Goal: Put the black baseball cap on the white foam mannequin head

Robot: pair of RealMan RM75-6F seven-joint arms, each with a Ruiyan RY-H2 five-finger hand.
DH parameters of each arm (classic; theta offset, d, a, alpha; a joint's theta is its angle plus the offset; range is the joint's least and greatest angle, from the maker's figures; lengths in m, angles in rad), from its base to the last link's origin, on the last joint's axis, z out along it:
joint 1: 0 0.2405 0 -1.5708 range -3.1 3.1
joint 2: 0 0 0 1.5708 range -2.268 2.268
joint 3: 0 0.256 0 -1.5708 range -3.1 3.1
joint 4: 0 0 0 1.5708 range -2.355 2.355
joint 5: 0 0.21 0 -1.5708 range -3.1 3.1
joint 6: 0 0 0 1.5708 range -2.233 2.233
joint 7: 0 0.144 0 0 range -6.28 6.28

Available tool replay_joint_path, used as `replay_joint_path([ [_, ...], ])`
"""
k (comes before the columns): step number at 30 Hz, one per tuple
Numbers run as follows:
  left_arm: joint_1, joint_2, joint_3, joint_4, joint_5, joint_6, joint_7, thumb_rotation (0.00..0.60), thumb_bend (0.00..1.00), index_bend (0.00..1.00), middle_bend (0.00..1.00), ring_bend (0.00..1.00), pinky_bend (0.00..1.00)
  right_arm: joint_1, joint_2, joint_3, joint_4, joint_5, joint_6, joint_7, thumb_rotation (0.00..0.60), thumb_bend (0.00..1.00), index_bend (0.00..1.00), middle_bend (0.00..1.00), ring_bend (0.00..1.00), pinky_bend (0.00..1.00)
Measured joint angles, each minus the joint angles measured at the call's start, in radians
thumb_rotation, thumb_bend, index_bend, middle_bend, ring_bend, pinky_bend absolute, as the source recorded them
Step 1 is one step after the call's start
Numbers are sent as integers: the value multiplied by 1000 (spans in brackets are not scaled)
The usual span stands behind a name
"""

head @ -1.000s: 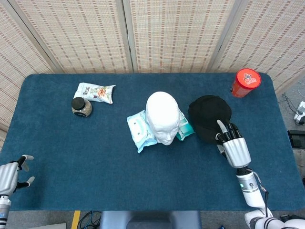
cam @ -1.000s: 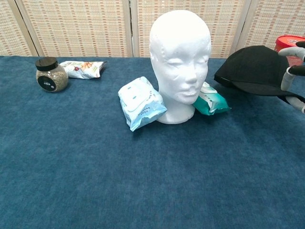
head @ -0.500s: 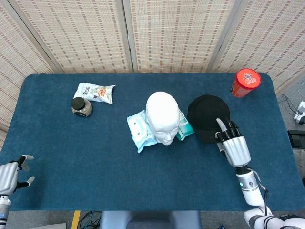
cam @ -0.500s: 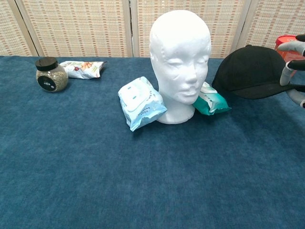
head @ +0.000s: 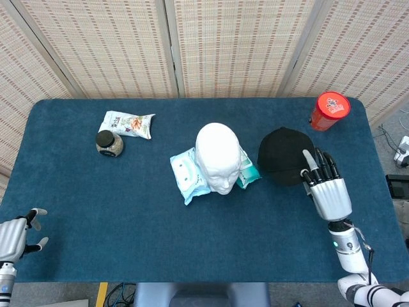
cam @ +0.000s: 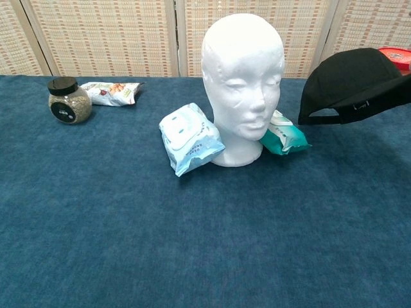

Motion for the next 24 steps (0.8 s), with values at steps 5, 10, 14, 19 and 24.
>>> replay_joint_path([
  [5,0,1,-2,-5,1,3,1,600,173,321,539,445,555,10,32,30,-49,0,16,-41,600,489,746,183,56,189],
  [10,1,4,-3,-8,3,8,-4,600,173,321,539,445,555,28,59,69,-90,8,30,-74,600,489,753,183,55,189],
  [14,1,6,-3,-8,3,8,-5,600,173,321,539,445,556,48,82,96,-119,6,38,-106,600,489,755,183,55,189],
  [19,0,7,-5,-11,5,8,-7,600,173,321,539,445,556,86,111,122,-156,-5,32,-157,600,489,757,183,55,188],
  [24,2,10,-5,-12,5,9,-11,600,173,321,539,445,556,130,118,147,-154,-10,10,-198,600,489,757,183,55,189],
])
